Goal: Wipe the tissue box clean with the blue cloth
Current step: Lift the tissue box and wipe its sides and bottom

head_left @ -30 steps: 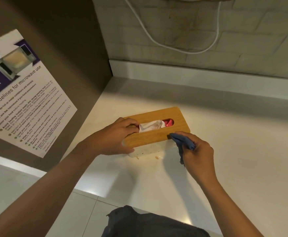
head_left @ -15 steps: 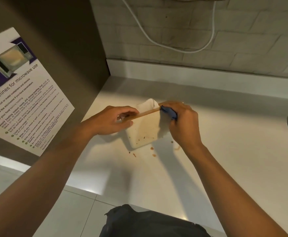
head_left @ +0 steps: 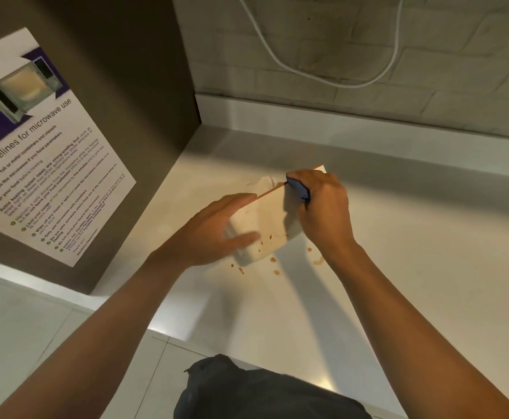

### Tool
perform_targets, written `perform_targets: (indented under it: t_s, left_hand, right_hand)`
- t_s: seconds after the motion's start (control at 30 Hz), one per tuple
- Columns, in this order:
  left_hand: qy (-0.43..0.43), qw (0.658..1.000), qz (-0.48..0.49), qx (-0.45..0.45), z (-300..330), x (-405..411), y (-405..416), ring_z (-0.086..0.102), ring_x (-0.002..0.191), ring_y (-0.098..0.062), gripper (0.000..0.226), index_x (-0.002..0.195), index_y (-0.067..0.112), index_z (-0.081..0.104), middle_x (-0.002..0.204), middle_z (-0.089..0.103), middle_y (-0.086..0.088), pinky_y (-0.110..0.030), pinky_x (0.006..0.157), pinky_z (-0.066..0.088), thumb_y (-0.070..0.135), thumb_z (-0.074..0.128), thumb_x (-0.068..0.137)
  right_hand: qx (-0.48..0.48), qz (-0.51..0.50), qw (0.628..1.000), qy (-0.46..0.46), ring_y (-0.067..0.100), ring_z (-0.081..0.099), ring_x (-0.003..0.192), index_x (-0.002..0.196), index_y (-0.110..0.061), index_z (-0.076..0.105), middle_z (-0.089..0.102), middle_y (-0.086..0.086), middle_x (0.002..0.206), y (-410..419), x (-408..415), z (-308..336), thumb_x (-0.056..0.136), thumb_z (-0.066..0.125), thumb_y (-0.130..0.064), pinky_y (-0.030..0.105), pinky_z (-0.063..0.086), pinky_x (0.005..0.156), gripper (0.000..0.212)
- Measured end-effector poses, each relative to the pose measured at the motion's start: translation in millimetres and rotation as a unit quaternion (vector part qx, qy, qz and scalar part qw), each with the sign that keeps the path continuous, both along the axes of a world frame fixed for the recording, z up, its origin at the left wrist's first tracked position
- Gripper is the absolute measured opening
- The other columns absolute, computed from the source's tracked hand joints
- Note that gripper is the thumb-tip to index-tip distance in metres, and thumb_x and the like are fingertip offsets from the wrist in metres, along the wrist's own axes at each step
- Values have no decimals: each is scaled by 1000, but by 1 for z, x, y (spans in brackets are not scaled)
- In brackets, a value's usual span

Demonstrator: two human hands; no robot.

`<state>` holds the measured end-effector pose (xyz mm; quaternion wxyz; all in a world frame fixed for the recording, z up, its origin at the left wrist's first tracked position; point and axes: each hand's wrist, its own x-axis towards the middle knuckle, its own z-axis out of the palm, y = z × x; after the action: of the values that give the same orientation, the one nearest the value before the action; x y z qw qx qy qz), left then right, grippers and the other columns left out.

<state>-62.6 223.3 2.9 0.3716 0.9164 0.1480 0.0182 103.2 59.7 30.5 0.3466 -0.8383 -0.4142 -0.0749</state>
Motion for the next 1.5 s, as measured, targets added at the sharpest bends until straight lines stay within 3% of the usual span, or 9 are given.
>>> perform_targets:
  t_s: [0.1, 0.2, 0.33, 0.5, 0.67, 0.8, 1.13, 1.3, 1.5]
  left_hand:
    - [-29, 984, 27, 171, -1, 1, -15, 41, 130, -13, 108, 148, 33, 29, 148, 30, 13, -35, 99, 47, 82, 72, 62]
    - [-63, 963, 60, 256, -6, 3, -31, 45, 121, -19, 118, 146, 23, 35, 143, 38, 1, -39, 95, 48, 86, 71, 52]
    - [-111, 976, 78, 173, -17, 0, -39, 44, 124, -16, 118, 149, 21, 29, 143, 40, 3, -35, 92, 49, 68, 85, 56]
    - [-144, 986, 82, 34, -32, -8, -37, 39, 133, -6, 119, 148, 26, 25, 144, 34, 15, -37, 106, 46, 48, 96, 55]
    - [-154, 983, 98, 24, -34, -5, -32, 42, 130, -8, 112, 144, 26, 31, 141, 39, 11, -38, 103, 50, 50, 95, 55]
    - [-146, 982, 112, 31, -37, -4, -29, 44, 128, -11, 111, 143, 28, 32, 138, 41, 11, -44, 96, 55, 52, 93, 54]
    - [-146, 980, 121, 56, -36, -1, -30, 46, 125, -12, 109, 142, 30, 33, 136, 43, 10, -42, 99, 54, 54, 93, 55]
    - [-152, 979, 123, 53, -40, -1, -29, 48, 124, -12, 108, 142, 28, 34, 136, 46, 9, -38, 100, 53, 57, 92, 55]
    - [-153, 979, 127, 42, -39, 0, -23, 50, 121, -12, 109, 142, 26, 36, 134, 47, 9, -36, 98, 53, 52, 95, 54]
  right_hand:
    - [-10, -5, 1000, 8, 26, 62, 100, 108, -13, 72, 71, 4, 108, 1, 0, 0, 88, 63, -4, 20, 38, 85, 24]
    - [-6, -3, 1000, 21, 25, 62, 100, 113, -12, 70, 70, 5, 112, -1, -1, -1, 90, 62, -7, 19, 37, 86, 26]
    - [15, -6, 999, 31, 25, 62, 101, 114, -12, 70, 70, 5, 113, -7, -1, -3, 90, 60, -5, 20, 38, 87, 27]
    - [24, 5, 999, 37, 28, 63, 100, 113, -10, 70, 70, 6, 112, -11, -4, 1, 86, 51, -6, 22, 41, 86, 34]
    - [104, -38, 993, 48, 15, 57, 109, 117, -18, 69, 67, -5, 118, -26, -20, -8, 83, 40, -14, 17, 43, 95, 46]
    - [122, -23, 991, 49, 18, 56, 114, 121, -13, 67, 63, -4, 124, -48, -50, -45, 94, 49, -10, 21, 45, 99, 32]
    - [47, 4, 998, 29, 25, 55, 115, 128, -9, 62, 63, 3, 125, -55, -71, -75, 83, 71, 0, 7, 30, 101, 47]
    - [40, 9, 999, 0, 30, 54, 111, 126, -7, 63, 64, 6, 123, -44, -82, -77, 79, 76, -1, 31, 48, 94, 49]
    - [41, 18, 999, -16, 28, 51, 111, 122, -7, 65, 63, 7, 119, -36, -88, -75, 74, 78, 3, 34, 50, 90, 50]
